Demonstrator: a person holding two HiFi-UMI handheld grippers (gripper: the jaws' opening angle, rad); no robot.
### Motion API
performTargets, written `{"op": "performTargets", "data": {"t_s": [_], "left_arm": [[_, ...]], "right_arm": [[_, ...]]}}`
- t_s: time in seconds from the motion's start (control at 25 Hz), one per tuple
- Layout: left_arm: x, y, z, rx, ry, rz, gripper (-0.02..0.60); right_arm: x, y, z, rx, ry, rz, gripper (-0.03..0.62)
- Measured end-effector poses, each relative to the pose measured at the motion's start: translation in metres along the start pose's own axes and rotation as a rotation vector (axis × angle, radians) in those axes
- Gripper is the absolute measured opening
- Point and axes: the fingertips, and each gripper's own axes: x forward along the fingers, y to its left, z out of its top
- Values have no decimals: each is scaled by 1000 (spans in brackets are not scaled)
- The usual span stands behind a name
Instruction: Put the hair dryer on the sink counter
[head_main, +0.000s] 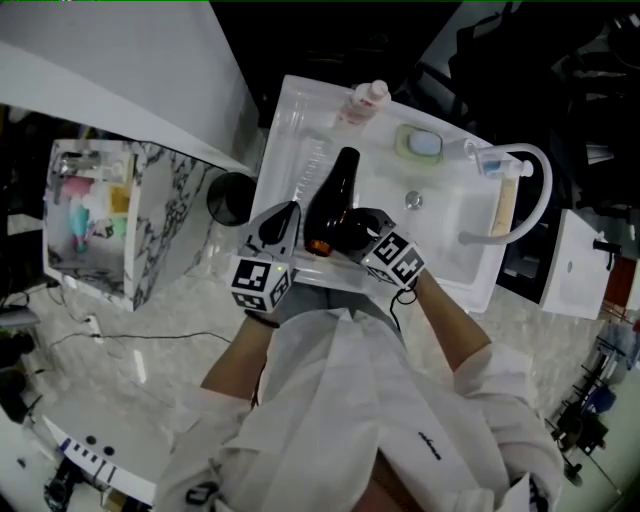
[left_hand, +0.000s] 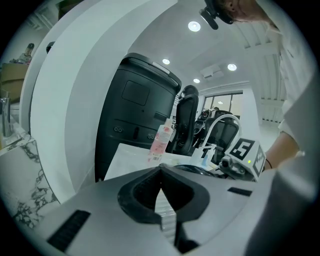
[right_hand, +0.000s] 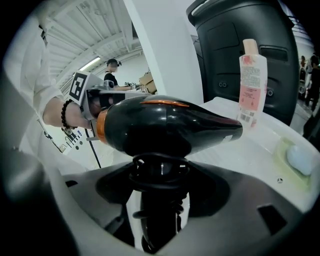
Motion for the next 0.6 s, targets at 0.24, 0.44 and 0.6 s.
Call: {"op": "performTargets", "data": {"t_s": [0.24,0.44,0.6], "left_arm": [[4,6,-9,-11,15,-1,23],[8,12,-19,-31,35,10,23],[9,19,-21,-41,38,21,23]], "right_arm": [[13,-9,-4,-16,36,1,311],[22,-11,-5,-45,57,5,311],[30,-14,-10,-71,87,6,311]]}}
